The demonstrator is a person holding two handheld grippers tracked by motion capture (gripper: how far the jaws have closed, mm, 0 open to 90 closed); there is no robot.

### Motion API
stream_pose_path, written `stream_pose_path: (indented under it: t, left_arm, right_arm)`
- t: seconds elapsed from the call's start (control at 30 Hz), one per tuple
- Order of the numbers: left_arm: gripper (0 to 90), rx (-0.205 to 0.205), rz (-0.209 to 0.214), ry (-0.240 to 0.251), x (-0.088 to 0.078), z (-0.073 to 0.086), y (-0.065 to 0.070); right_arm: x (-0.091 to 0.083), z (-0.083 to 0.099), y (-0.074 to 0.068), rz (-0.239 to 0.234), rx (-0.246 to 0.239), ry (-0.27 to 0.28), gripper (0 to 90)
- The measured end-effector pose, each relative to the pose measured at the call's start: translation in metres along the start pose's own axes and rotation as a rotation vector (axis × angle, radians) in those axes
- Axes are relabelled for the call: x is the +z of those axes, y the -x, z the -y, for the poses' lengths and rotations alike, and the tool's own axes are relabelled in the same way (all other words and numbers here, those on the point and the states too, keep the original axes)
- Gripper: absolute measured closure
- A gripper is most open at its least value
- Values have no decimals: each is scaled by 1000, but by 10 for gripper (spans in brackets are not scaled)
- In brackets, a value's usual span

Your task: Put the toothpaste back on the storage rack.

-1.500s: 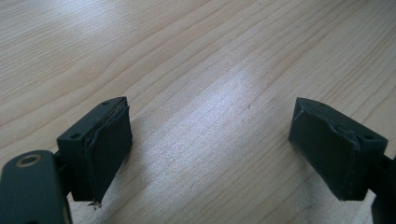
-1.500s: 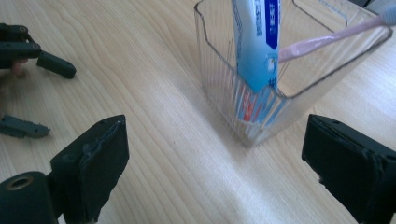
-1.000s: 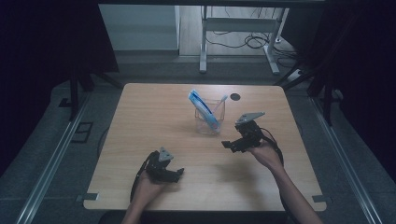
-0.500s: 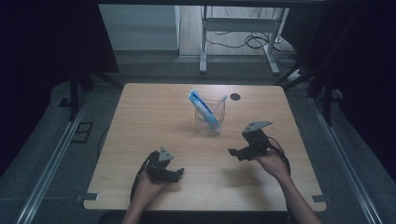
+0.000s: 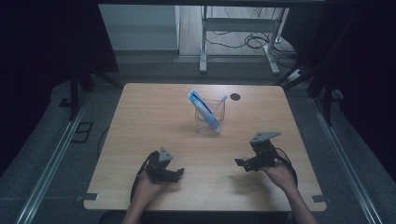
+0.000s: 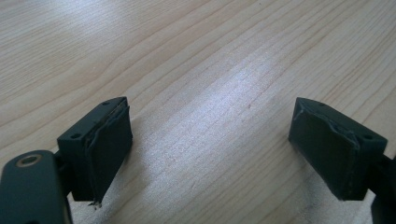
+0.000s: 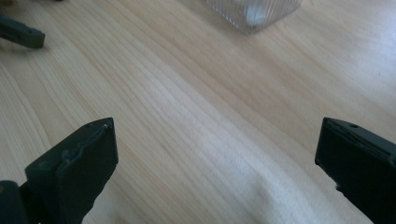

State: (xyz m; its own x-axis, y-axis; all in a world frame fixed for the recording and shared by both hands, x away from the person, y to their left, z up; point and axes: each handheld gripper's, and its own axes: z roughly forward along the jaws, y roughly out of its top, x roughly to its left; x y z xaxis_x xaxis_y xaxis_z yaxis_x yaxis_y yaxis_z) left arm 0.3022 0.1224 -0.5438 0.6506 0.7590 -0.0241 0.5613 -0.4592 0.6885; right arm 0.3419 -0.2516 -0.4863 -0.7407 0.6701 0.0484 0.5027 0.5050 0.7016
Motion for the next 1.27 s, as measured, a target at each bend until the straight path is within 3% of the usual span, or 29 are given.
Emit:
stream_pose_path:
  t: [0.77, 1.07, 1.27]
  left_arm:
    - [136, -5, -6, 3, 0, 0, 1]
    - [136, -6, -6, 3, 0, 0, 1]
    - [136, -6, -5, 3, 0, 0, 1]
  right_arm:
    - [14, 60, -9, 12, 28, -32, 0]
    - [15, 67, -11, 66, -2, -3, 0]
    - [15, 68, -11, 68, -1, -3, 0]
